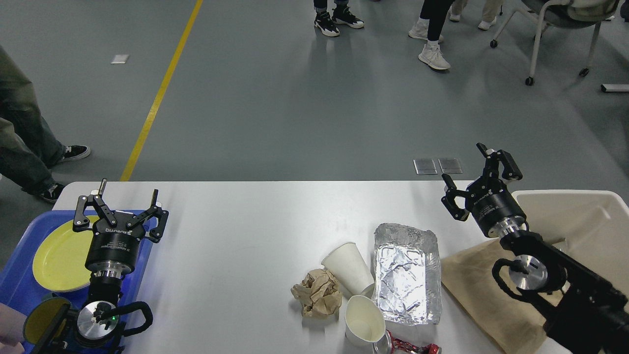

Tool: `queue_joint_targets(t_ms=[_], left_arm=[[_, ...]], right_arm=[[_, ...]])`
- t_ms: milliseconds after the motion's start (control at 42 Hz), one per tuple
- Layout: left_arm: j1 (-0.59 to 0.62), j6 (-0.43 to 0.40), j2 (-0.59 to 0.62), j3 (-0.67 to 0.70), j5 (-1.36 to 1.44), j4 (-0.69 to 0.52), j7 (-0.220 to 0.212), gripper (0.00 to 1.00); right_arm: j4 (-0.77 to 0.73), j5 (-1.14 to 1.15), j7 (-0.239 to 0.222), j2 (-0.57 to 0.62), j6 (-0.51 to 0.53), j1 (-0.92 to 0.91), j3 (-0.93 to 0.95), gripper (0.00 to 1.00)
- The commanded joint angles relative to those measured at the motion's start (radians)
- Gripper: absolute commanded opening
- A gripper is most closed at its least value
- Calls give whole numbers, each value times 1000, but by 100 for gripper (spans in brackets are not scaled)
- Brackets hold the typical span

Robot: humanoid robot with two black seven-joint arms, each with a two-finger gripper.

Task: Tidy desktop
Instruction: 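Raise the right gripper up and away from the bin, then lower the right gripper onto the brown paper bag beside the bin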

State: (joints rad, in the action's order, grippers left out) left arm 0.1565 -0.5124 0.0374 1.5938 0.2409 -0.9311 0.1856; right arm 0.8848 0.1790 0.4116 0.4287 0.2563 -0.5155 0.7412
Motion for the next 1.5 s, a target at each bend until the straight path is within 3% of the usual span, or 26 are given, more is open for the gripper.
queue_joint_targets(t_ms=[0,95,357,428,571,666,785,809,857,904,1142,1475], left_arm=[[0,0,-1,0,0,0,0,96],[0,0,1,0,0,0,0,96],[0,0,-1,0,0,0,0,96],[0,0,-1,0,0,0,0,96],[0,0,-1,0,0,0,0,96],[0,0,-1,0,0,0,0,96],[0,0,-1,0,0,0,0,96],[0,0,-1,0,0,0,0,96],[0,0,-1,0,0,0,0,96],[0,0,-1,0,0,0,0,96],[0,0,-1,0,0,0,0,96],[0,0,-1,0,0,0,0,96]], right_arm=[[5,-3,1,163,53,-185,-320,100],[5,-3,1,228,57,-334,-540,100],[6,-10,-1,237,98,-819,-1270,100],[8,-33,-1,173,165,-986,-1556,100],[71,-65,-2,85,314,-1187,-1830,100],[131,-62,-25,36,394,-1291,-1904,100],[247,-56,-210,-57,458,-1414,-1967,100],[269,-56,-256,-65,465,-1435,-1968,100],[369,-58,-393,-65,488,-1529,-1974,100],[419,-58,-428,-62,501,-1583,-1978,100],[663,-56,-439,-68,532,-1851,-2042,100],[711,-52,-438,-71,520,-1900,-2082,99]])
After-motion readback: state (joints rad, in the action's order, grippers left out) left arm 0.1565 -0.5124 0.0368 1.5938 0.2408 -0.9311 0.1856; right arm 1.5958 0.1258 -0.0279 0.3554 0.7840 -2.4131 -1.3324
